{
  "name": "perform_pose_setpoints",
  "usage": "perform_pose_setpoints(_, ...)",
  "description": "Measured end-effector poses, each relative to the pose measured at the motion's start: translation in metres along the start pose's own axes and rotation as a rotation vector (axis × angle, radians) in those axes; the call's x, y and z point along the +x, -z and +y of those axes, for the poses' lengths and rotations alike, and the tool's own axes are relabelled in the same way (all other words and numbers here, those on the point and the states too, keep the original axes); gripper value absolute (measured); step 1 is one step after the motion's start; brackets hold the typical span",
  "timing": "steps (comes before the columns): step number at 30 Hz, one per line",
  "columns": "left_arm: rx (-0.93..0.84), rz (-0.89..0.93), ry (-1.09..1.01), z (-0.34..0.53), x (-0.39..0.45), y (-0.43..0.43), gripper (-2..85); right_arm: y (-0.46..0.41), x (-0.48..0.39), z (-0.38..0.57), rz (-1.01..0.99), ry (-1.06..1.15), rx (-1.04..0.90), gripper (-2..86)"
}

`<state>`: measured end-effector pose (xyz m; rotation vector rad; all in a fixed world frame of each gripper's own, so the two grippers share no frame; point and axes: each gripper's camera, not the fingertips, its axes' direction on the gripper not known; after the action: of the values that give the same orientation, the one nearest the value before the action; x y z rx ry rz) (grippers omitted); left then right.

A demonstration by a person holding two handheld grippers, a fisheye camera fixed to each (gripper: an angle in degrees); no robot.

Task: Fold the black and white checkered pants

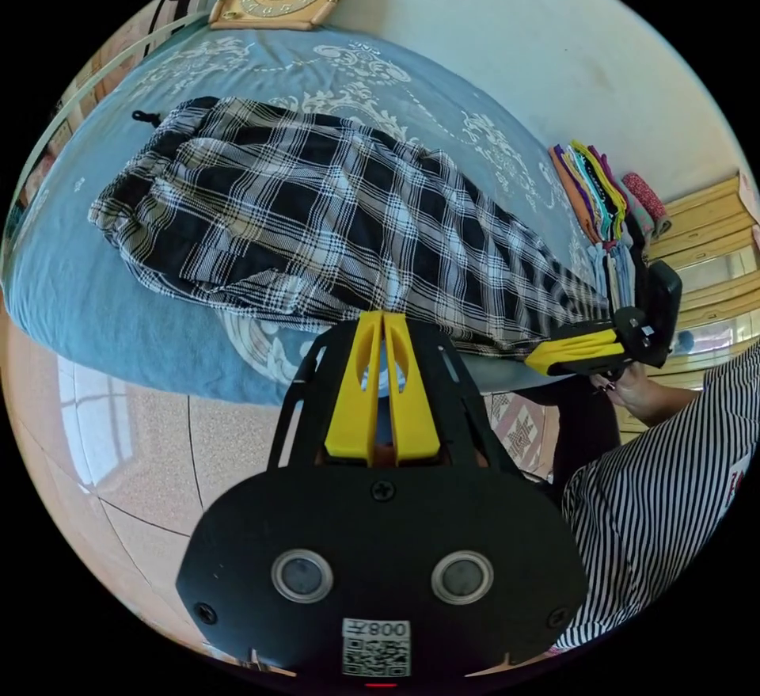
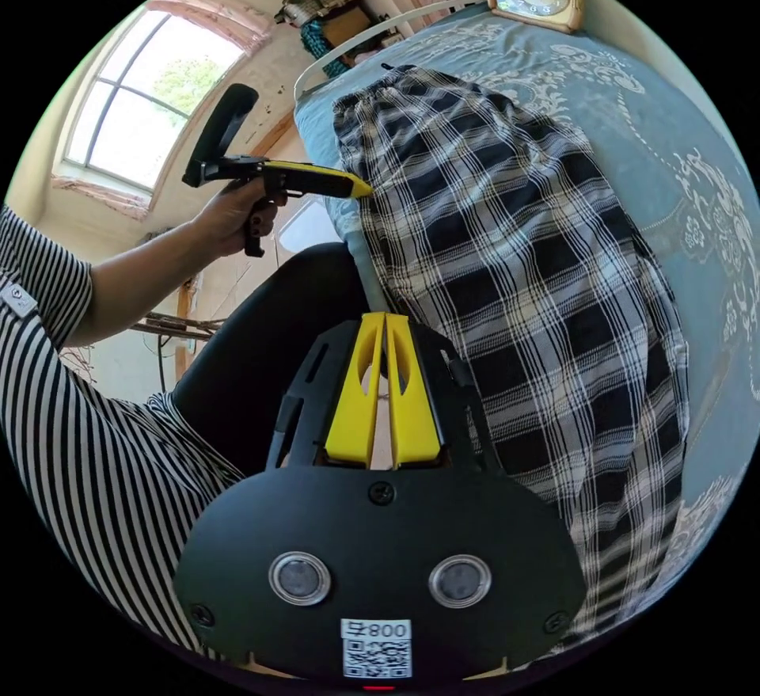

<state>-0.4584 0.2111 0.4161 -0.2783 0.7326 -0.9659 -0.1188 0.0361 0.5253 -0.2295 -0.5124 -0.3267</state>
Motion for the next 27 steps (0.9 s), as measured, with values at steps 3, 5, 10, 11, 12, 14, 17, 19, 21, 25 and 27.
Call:
perform_pose_setpoints(3, 0.033, 0.026, -0.055, -0.006, 0.015, -0.002, 0.1, 0.024, 0.013, 0.020, 0.040, -0.073, 0.027, 0.1)
perform_pose_setpoints(5, 0.008, 0.042, -0.084, -0.013, 0.024, -0.013, 0.2, 0.040, 0.027, 0.033, 0.079, -0.133, 0.049, 0.1)
perform_pose_setpoints(10, -0.090, 0.071, -0.086, -0.027, 0.033, -0.043, 0.3, 0.048, 0.068, 0.061, 0.084, -0.251, 0.031, 0.2)
perform_pose_setpoints(11, -0.050, 0.100, -0.110, -0.032, 0.039, -0.042, 0.3, 0.056, 0.076, 0.064, 0.040, -0.286, 0.039, 0.2)
perform_pose_setpoints(12, -0.035, 0.112, -0.123, -0.035, 0.043, -0.042, 0.4, 0.066, 0.076, 0.066, 0.054, -0.291, 0.059, 0.2)
perform_pose_setpoints(14, -0.022, 0.161, -0.187, -0.052, 0.061, -0.052, 0.7, 0.087, 0.076, 0.067, 0.096, -0.287, 0.111, 0.2)
perform_pose_setpoints(17, -0.045, 0.198, -0.276, -0.075, 0.086, -0.075, 1.5, 0.119, 0.089, 0.057, 0.161, -0.281, 0.183, 0.3)
perform_pose_setpoints(19, -0.050, 0.215, -0.316, -0.089, 0.099, -0.088, 2.1, 0.140, 0.104, 0.041, 0.234, -0.281, 0.208, 0.5)
perform_pose_setpoints(21, -0.049, 0.222, -0.342, -0.103, 0.108, -0.100, 2.8, 0.150, 0.111, 0.027, 0.281, -0.254, 0.209, 0.8)
perform_pose_setpoints(25, -0.062, 0.217, -0.378, -0.133, 0.119, -0.127, 3.8, 0.143, 0.118, 0.003, 0.380, -0.183, 0.133, 1.9)
perform_pose_setpoints(27, -0.069, 0.209, -0.390, -0.141, 0.121, -0.137, 3.9, 0.135, 0.119, -0.003, 0.409, -0.167, 0.088, 1.9)
